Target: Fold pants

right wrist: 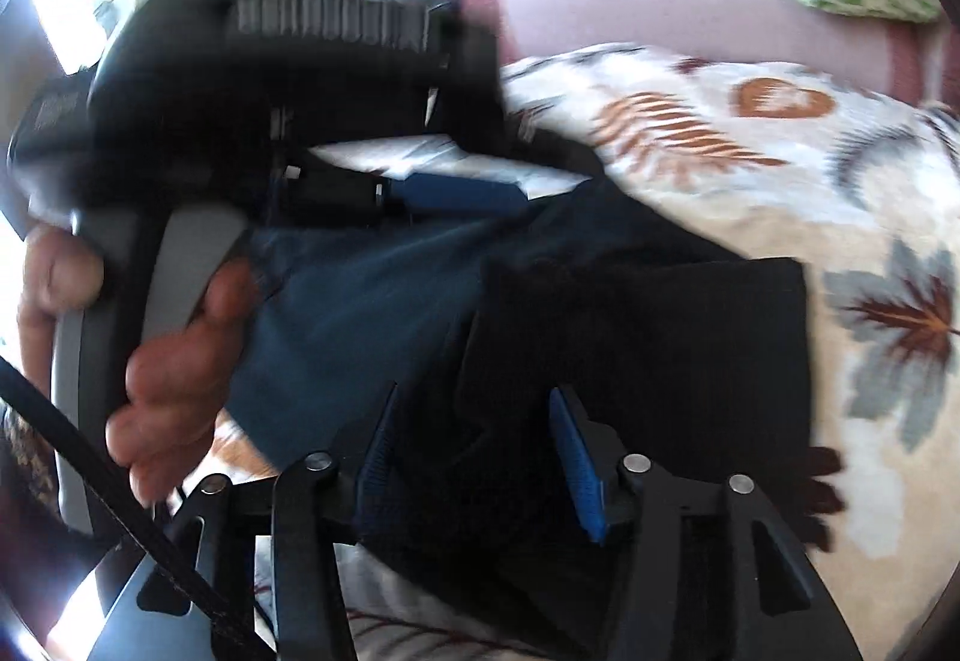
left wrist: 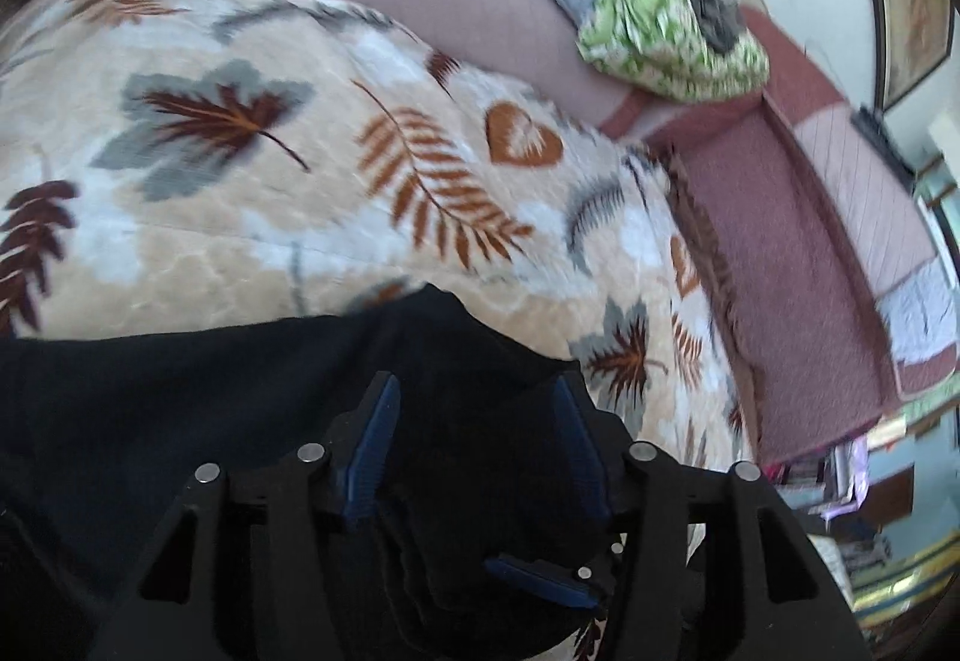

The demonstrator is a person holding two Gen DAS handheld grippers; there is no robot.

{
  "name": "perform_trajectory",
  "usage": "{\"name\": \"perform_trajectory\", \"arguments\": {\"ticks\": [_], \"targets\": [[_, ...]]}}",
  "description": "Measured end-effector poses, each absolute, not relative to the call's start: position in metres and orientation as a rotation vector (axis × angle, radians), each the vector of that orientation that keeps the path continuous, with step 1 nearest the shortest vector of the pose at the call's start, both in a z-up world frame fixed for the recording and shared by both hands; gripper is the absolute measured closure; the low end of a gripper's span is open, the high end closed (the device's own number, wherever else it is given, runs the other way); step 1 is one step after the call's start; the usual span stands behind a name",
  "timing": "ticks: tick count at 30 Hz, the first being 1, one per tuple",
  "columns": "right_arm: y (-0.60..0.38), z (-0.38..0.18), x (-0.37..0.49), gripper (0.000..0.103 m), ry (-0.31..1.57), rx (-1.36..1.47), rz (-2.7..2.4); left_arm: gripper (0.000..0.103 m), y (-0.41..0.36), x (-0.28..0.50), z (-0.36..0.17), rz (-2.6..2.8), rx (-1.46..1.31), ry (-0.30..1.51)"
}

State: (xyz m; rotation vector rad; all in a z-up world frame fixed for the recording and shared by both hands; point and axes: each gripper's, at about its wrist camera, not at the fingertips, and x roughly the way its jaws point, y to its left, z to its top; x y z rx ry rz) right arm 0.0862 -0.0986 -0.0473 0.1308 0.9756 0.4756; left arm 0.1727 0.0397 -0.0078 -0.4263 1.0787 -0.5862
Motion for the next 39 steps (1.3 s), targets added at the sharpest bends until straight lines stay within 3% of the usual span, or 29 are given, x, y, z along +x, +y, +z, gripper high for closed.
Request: {"name": "perform_trajectory", "arguments": {"ticks": [1, 3, 9, 17, 22, 29, 36, 39], "targets": [[-0.09, -0.048, 0.084, 0.034, 0.985, 0.111, 0.5, 0.048, 0.051, 0.168, -0.004, -0.56, -0.449, 1.061], [-0.08, -0.047, 0.078, 0.026, 0.988, 0.09, 0.527, 0.044, 0.07, 0.16, 0.001, -0.504, -0.46, 1.038], [-0.098, -0.025, 0.058, 0.026, 0.984, 0.146, 0.612, 0.043, 0.1, 0.12, 0.008, -0.33, -0.378, 1.008], [-0.185, -0.005, 0.079, 0.026, 0.961, 0.409, 0.378, 0.043, 0.065, 0.079, -0.006, -0.458, -0.435, 0.997], [-0.204, -0.026, 0.115, 0.026, 1.029, 0.669, 0.416, 0.043, 0.023, 0.074, -0.025, -0.456, -0.33, 1.058], [-0.182, -0.093, 0.154, 0.025, 1.2, 0.962, 0.479, 0.044, 0.034, 0.069, -0.054, -0.362, -0.336, 1.126], [-0.159, -0.08, 0.18, 0.024, 1.212, 0.811, 0.41, 0.043, 0.073, 0.046, -0.019, -0.372, -0.385, 1.033], [-0.153, -0.061, 0.182, 0.023, 1.186, 0.747, 0.414, 0.037, 0.124, 0.03, 0.0, -0.244, -0.458, 0.927]]}}
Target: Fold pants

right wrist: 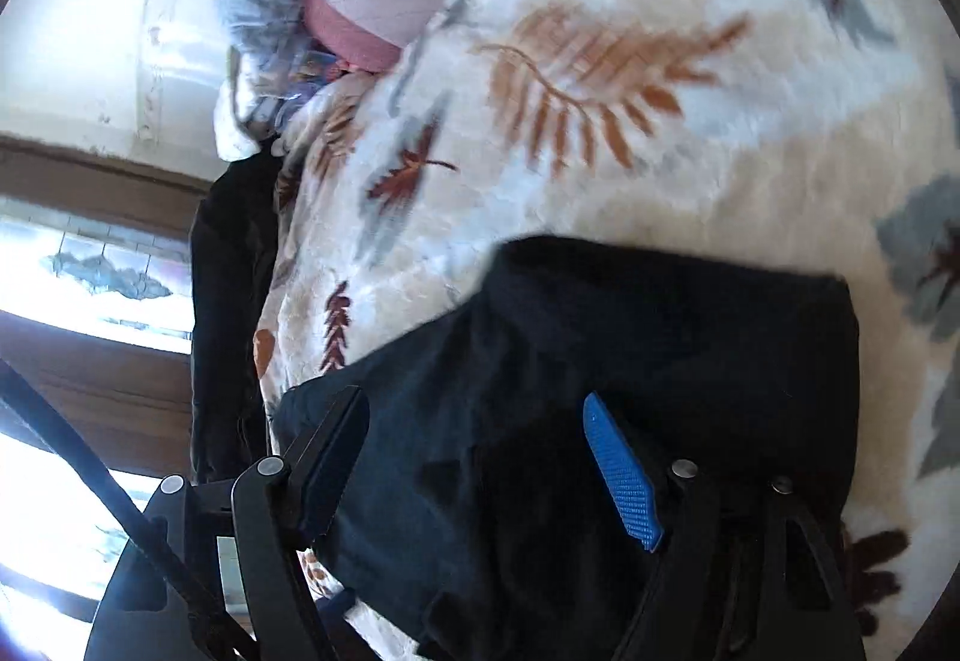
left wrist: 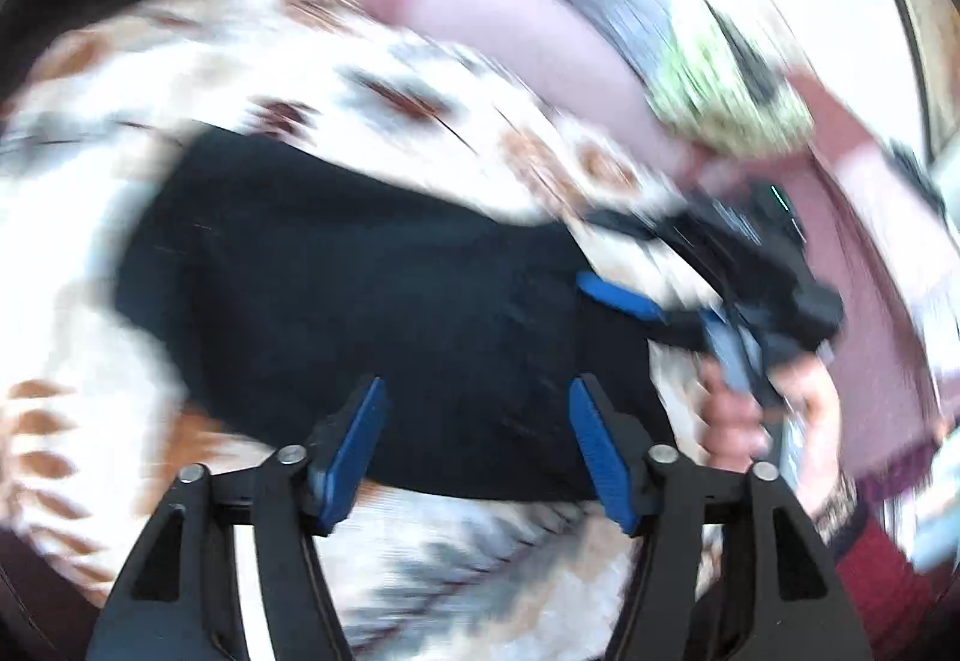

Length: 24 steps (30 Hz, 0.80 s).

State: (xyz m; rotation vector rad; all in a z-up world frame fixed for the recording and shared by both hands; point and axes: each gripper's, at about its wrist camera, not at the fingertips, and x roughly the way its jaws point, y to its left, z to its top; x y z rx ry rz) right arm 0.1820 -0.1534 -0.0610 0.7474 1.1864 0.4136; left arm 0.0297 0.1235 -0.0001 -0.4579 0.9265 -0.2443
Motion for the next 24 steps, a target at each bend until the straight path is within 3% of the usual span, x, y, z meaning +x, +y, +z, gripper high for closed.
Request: {"name": "perform_trajectory", "arguments": {"ticks": [5, 9, 14, 21, 24], "targets": [[-0.122, -0.03, 0.186, 0.023, 1.183, 0.643, 0.47, 0.037, 0.206, 0.015, -0.001, 0.063, -0.598, 0.823], [-0.059, -0.022, 0.193, 0.023, 1.27, 0.521, 0.567, 0.037, 0.234, 0.018, -0.024, 0.155, -0.667, 0.864], [0.028, -0.019, 0.203, 0.023, 1.373, 0.324, 0.643, 0.036, 0.234, 0.024, -0.051, 0.141, -0.733, 0.896], [0.133, -0.031, 0.213, 0.022, 1.478, -0.043, 0.592, 0.024, 0.223, 0.019, -0.059, 0.123, -0.716, 0.789], [0.165, -0.044, 0.213, 0.016, 1.517, -0.175, 0.557, 0.024, 0.222, 0.012, -0.06, 0.111, -0.701, 0.756]]}}
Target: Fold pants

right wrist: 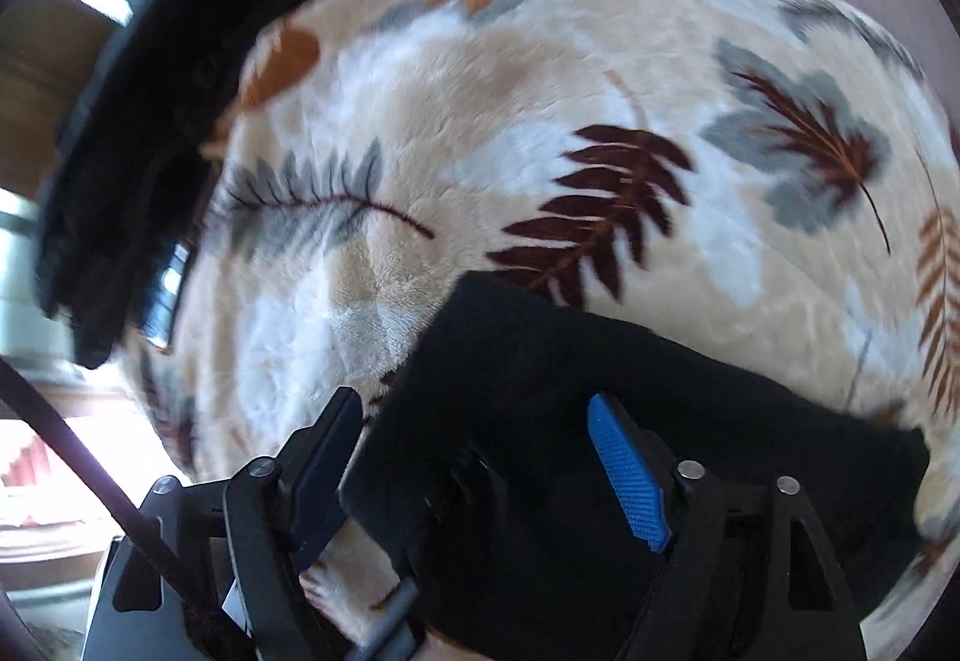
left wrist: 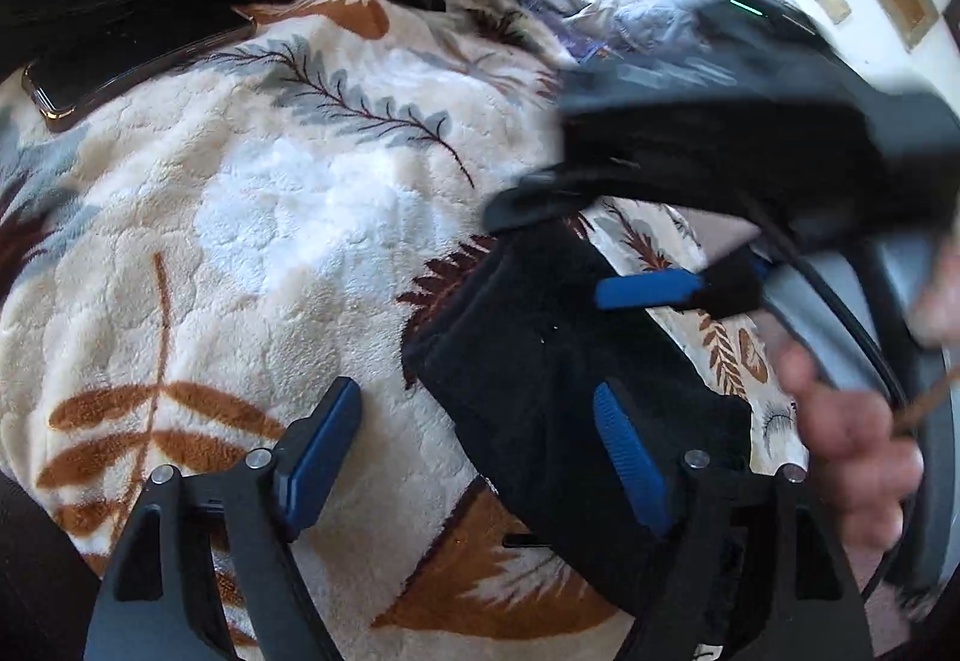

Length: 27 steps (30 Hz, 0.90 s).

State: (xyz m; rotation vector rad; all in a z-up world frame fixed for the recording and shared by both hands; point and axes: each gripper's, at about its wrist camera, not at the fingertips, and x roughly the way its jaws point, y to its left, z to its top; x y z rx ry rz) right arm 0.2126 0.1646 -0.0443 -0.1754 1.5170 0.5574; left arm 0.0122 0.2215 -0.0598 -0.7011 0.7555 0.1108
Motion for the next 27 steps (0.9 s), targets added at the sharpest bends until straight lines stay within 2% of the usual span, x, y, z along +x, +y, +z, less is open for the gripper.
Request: {"name": "perform_trajectory", "arguments": {"ticks": [3, 9, 10, 11, 12, 14, 15, 18, 27], "targets": [[0.196, -0.06, 0.211, 0.008, 1.563, -0.35, 0.502, 0.021, 0.218, 0.01, -0.06, 0.105, -0.691, 0.735], [0.228, -0.087, 0.198, 0.007, 1.603, -0.696, 0.404, 0.022, 0.206, 0.01, -0.058, 0.093, -0.657, 0.741], [0.229, -0.086, 0.196, 0.015, 1.589, -0.715, 0.404, 0.029, 0.203, 0.012, -0.057, 0.065, -0.657, 0.751], [0.226, -0.081, 0.193, 0.019, 1.559, -0.722, 0.407, 0.072, 0.199, 0.014, -0.057, 0.02, -0.668, 0.774], [0.223, -0.076, 0.192, 0.036, 1.537, -0.715, 0.412, 0.089, 0.196, 0.019, -0.06, -0.012, -0.674, 0.818], [0.211, -0.064, 0.19, 0.073, 1.526, -0.66, 0.445, 0.089, 0.192, 0.018, -0.06, -0.019, -0.664, 0.827], [0.202, -0.056, 0.19, 0.083, 1.546, -0.586, 0.488, 0.09, 0.19, 0.017, -0.056, -0.028, -0.655, 0.822], [0.177, -0.033, 0.185, 0.087, 1.477, -0.512, 0.515, 0.09, 0.184, 0.012, -0.04, -0.055, -0.664, 0.8], [0.096, 0.025, 0.171, 0.088, 1.345, -0.161, 0.579, 0.09, 0.135, 0.005, 0.008, -0.155, -0.543, 0.763]]}}
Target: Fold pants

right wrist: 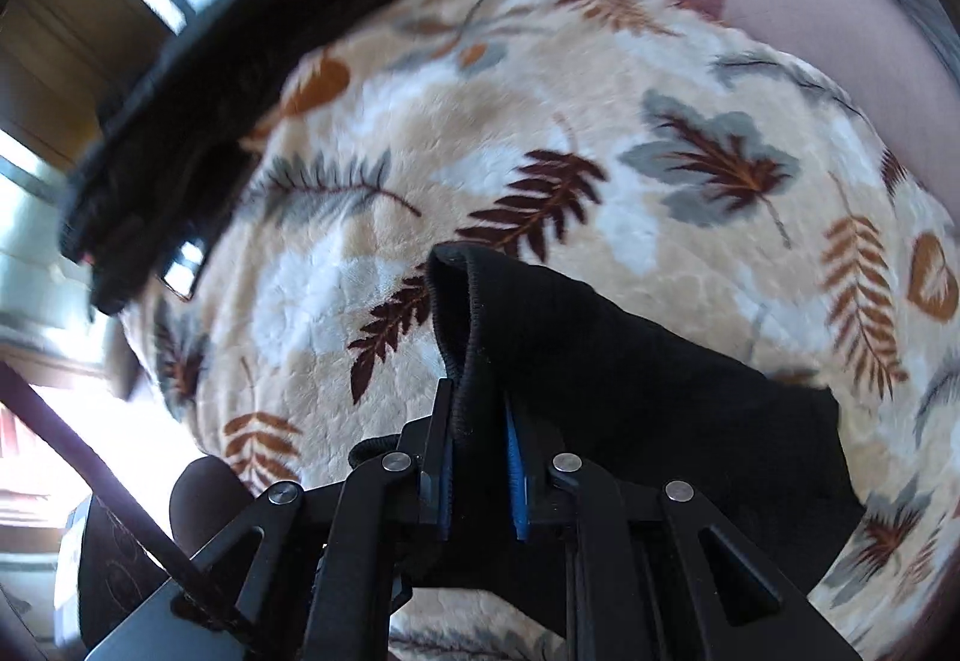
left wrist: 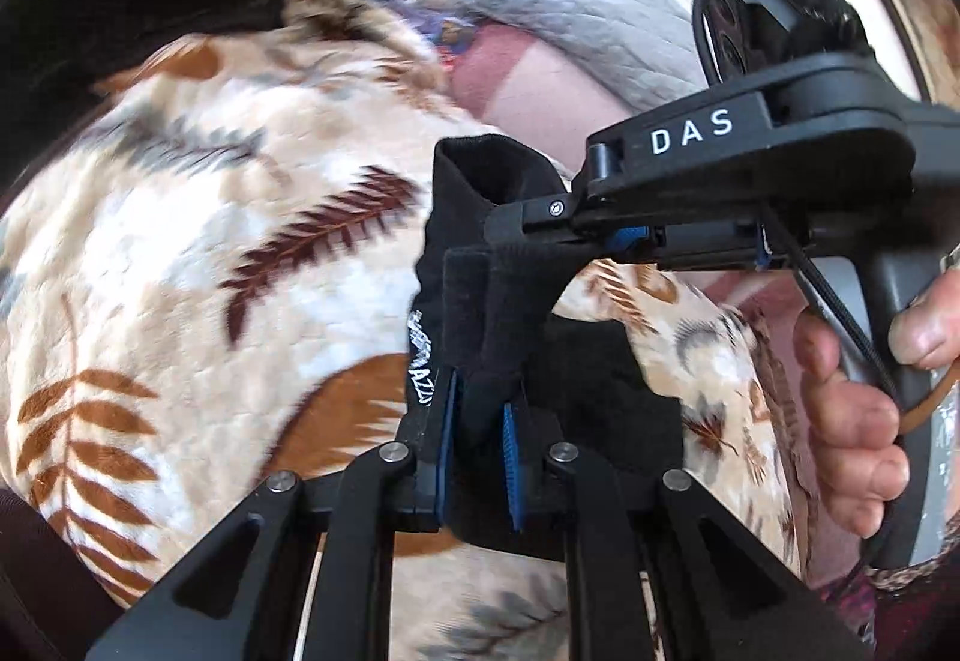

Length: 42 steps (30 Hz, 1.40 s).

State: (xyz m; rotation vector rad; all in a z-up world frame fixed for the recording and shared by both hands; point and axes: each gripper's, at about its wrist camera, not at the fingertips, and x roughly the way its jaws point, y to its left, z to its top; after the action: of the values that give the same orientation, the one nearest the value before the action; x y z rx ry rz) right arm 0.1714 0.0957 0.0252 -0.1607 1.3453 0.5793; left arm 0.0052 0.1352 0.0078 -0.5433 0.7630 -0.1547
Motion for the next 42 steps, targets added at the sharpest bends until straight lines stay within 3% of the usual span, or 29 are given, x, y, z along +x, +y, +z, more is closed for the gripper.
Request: {"name": "perform_trajectory", "arguments": {"ticks": [12, 24, 27, 30, 35, 37, 39, 40, 41, 42], "targets": [[-0.065, 0.046, 0.154, 0.089, 1.244, 0.222, 0.526, 0.09, 0.031, 0.021, 0.02, -0.332, -0.325, 0.839], [-0.206, -0.018, 0.128, 0.089, 1.248, 0.589, 0.387, 0.09, -0.068, 0.018, -0.007, -0.462, -0.087, 0.939], [-0.226, -0.037, 0.123, 0.09, 1.26, 0.637, 0.344, 0.09, -0.088, 0.014, -0.015, -0.504, -0.042, 0.961], [-0.242, -0.051, 0.121, 0.097, 1.265, 0.667, 0.294, 0.09, -0.103, 0.011, -0.018, -0.554, -0.008, 0.973], [-0.266, -0.061, 0.12, 0.095, 1.256, 0.622, 0.162, 0.089, -0.108, -0.007, -0.001, -0.65, 0.022, 0.95], [-0.273, -0.058, 0.118, 0.094, 1.242, 0.604, 0.121, 0.082, -0.097, -0.015, 0.012, -0.687, 0.009, 0.931], [-0.28, -0.05, 0.114, 0.093, 1.2, 0.637, 0.13, 0.063, -0.081, -0.018, 0.023, -0.682, -0.027, 0.911], [-0.28, -0.045, 0.113, 0.091, 1.18, 0.638, 0.138, 0.059, -0.07, -0.02, 0.028, -0.666, -0.046, 0.898], [-0.277, -0.038, 0.111, 0.086, 1.15, 0.623, 0.153, 0.056, -0.057, -0.018, 0.033, -0.637, -0.067, 0.885], [-0.274, -0.034, 0.11, 0.067, 1.139, 0.612, 0.164, 0.056, -0.047, -0.015, 0.036, -0.606, -0.086, 0.877]]}}
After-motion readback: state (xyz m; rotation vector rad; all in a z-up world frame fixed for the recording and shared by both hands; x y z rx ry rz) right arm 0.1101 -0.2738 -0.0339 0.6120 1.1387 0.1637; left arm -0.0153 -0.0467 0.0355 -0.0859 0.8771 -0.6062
